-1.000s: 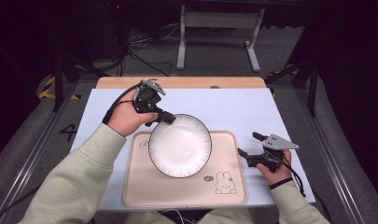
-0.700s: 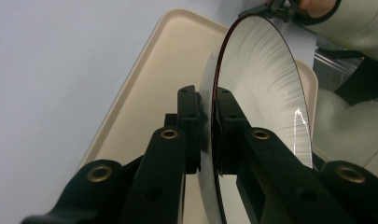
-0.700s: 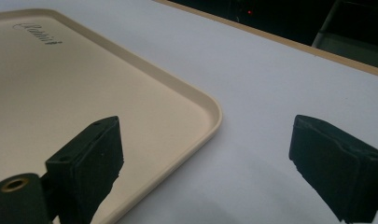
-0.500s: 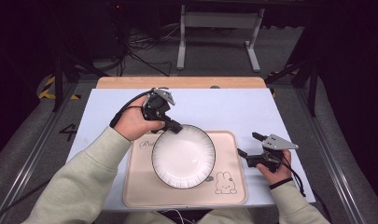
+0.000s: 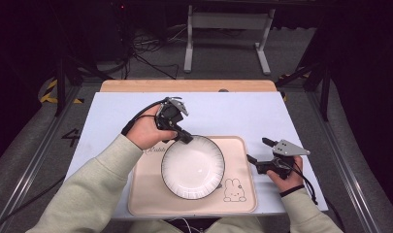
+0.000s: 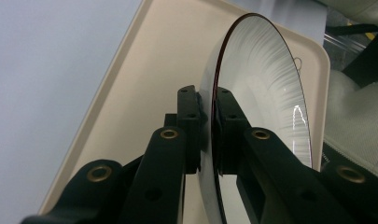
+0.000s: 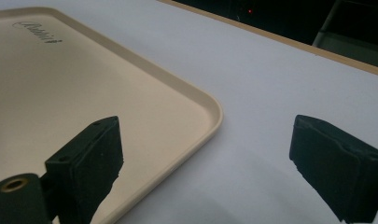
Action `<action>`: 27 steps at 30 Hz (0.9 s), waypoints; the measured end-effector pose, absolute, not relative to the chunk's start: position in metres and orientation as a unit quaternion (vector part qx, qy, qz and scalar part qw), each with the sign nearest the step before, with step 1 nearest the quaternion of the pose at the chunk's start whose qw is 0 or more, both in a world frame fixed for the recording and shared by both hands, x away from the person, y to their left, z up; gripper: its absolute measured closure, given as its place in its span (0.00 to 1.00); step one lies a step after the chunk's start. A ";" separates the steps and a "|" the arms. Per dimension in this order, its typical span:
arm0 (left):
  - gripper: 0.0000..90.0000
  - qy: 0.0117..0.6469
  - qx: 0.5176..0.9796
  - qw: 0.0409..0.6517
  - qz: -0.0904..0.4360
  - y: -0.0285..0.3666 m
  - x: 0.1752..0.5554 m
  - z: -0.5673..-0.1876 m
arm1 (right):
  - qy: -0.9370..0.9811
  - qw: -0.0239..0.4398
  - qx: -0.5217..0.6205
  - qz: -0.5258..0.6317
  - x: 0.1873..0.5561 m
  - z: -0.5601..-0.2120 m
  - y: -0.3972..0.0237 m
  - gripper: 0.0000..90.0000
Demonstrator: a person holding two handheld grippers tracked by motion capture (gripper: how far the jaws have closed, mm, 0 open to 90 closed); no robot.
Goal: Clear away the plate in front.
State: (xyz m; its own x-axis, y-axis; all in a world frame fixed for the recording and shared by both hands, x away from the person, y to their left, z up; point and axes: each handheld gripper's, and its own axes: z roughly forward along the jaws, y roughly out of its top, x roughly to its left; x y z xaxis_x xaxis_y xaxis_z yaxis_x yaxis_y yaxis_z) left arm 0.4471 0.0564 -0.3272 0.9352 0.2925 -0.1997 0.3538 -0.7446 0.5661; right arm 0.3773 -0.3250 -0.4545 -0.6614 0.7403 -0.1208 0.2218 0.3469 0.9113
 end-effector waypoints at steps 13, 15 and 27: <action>0.92 0.175 0.934 0.307 -0.057 0.052 0.450 -0.337 | 0.776 0.271 0.308 0.478 0.377 -0.454 -0.325 0.11; 0.92 0.176 0.934 0.306 -0.058 0.052 0.450 -0.338 | 0.777 0.271 0.308 0.478 0.377 -0.455 -0.325 0.11; 0.92 0.177 0.931 0.308 -0.079 0.051 0.455 -0.344 | 0.777 0.272 0.307 0.477 0.377 -0.455 -0.324 0.11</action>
